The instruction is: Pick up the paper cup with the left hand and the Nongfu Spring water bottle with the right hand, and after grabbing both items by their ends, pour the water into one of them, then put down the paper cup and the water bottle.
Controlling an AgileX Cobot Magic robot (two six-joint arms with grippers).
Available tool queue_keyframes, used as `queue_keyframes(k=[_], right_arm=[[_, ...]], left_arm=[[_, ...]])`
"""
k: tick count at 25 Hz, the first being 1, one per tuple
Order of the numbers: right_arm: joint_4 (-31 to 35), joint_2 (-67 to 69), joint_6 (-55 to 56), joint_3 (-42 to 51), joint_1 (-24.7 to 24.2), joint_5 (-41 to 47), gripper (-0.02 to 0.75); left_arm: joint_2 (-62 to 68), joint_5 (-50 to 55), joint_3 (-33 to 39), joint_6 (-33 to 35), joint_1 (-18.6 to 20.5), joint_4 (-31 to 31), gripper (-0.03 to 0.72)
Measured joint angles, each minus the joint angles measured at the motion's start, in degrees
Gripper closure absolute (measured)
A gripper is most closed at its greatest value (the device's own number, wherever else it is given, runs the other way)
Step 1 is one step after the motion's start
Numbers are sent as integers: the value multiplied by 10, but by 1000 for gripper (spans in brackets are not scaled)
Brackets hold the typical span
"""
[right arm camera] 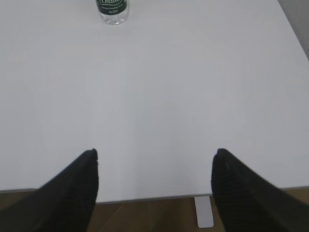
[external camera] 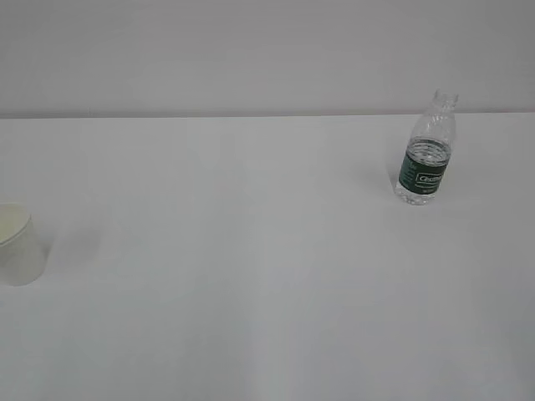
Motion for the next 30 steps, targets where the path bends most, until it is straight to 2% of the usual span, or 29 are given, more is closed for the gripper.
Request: queue_keyframes(k=[30], right_arm=[[0,0,1,0,0,0,187]], left_arm=[[0,0,0,0,0,-1,228]])
